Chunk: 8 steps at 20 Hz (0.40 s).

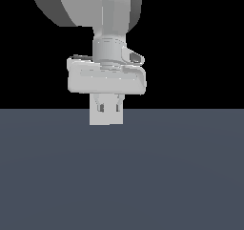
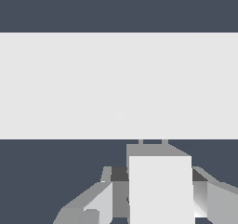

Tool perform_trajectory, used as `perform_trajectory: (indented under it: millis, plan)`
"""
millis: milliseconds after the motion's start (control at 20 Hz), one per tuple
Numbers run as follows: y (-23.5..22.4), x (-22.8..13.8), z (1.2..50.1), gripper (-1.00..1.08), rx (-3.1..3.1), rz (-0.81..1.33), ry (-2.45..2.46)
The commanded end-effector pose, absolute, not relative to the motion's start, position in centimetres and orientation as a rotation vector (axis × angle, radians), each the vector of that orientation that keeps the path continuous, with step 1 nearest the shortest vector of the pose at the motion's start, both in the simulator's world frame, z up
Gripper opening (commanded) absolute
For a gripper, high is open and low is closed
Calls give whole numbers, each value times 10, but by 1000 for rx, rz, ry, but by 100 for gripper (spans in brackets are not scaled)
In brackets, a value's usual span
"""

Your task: Plug the charger into the wall socket.

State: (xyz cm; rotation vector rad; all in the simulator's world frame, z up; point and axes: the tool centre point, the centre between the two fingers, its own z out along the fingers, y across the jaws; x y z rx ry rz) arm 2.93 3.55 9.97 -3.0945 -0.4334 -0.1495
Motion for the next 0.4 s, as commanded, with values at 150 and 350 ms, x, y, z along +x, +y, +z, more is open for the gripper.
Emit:
perform_trajectory:
  millis: [150,350]
  plan:
    - [39,42,100,-100,-3095,-150,-433]
    - [40,44,100,-100,-3094,-150,-434]
